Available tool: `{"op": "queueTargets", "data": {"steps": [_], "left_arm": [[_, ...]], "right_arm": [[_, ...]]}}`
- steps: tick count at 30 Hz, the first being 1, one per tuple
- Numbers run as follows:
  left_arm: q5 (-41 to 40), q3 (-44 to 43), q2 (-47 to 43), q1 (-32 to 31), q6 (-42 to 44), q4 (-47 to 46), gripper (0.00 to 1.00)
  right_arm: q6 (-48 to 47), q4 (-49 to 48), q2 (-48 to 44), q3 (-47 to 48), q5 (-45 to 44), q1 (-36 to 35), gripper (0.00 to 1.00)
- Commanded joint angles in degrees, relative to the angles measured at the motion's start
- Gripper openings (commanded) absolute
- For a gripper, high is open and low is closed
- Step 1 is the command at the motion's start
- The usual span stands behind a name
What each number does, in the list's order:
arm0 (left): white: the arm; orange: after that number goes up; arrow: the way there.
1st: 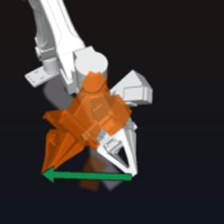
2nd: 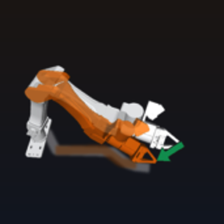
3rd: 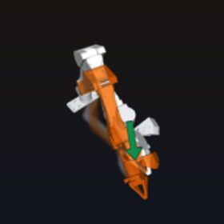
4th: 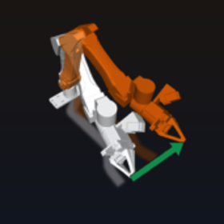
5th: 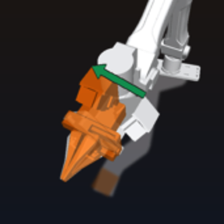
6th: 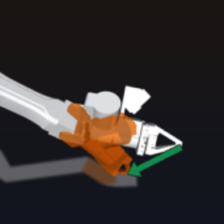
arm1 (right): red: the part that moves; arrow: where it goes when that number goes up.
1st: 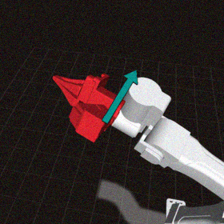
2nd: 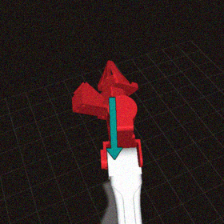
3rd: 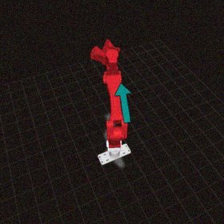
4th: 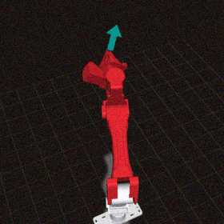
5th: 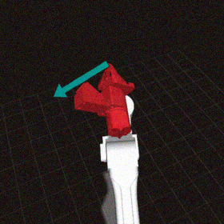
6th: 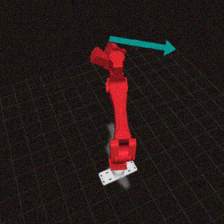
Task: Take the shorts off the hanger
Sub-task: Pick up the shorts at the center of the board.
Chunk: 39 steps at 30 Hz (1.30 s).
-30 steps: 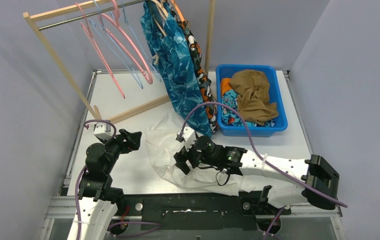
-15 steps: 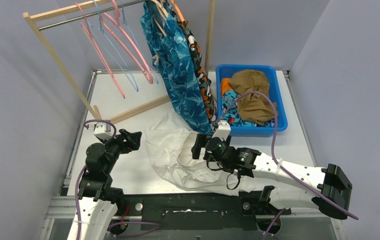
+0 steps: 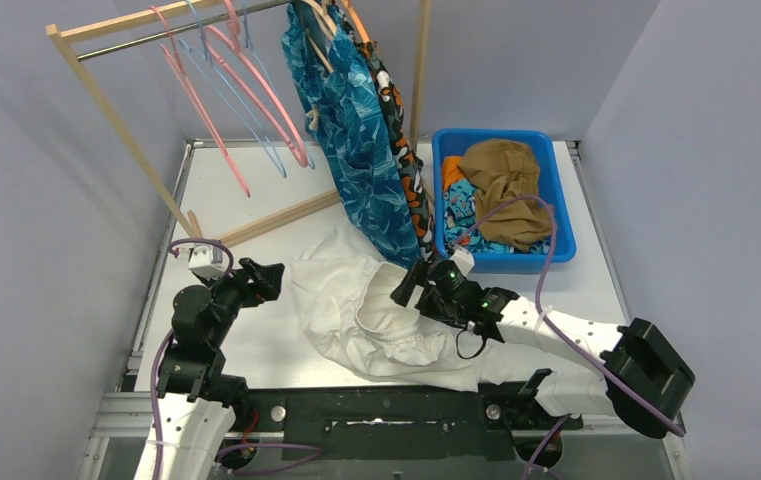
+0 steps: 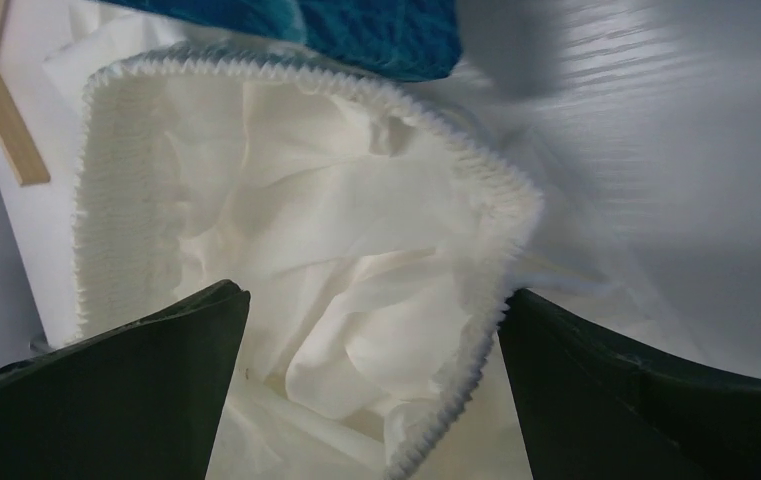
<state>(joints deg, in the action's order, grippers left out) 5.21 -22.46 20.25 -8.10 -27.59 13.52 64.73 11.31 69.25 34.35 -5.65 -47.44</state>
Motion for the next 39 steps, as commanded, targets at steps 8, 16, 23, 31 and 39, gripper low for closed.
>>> {"op": "queueTargets", "data": {"steps": [8,16,23,31,39], "left_arm": [[0.9,-2.3,-0.1,0.3,0.7,-2.7,0.8],[0.8,-2.3,-0.5,0.3,0.6,-2.7,0.8],[0.8,-2.3,-0.6,0.3,0.7,-2.7,0.8],[-0.4,-2.4,-1.7,0.4,0.8,-2.4,0.8],[-0.3,-2.4,-1.4,0.3,0.8,-2.3,0.8]], "right_arm": [[-12.2,-16.8,6.8,8.9,18.7,-2.0,0.98],[-19.8,-5.9,14.8,18.8,13.2,-8.6,0.98],[-23.5,13.1,25.2,31.0,-6.7,-15.6,0.98],[-27.2,20.0,34.8,33.5,-12.4,-19.7,0.98],[-30.1,16.0,40.8,31.4,-9.3,-20.7,0.9]]}}
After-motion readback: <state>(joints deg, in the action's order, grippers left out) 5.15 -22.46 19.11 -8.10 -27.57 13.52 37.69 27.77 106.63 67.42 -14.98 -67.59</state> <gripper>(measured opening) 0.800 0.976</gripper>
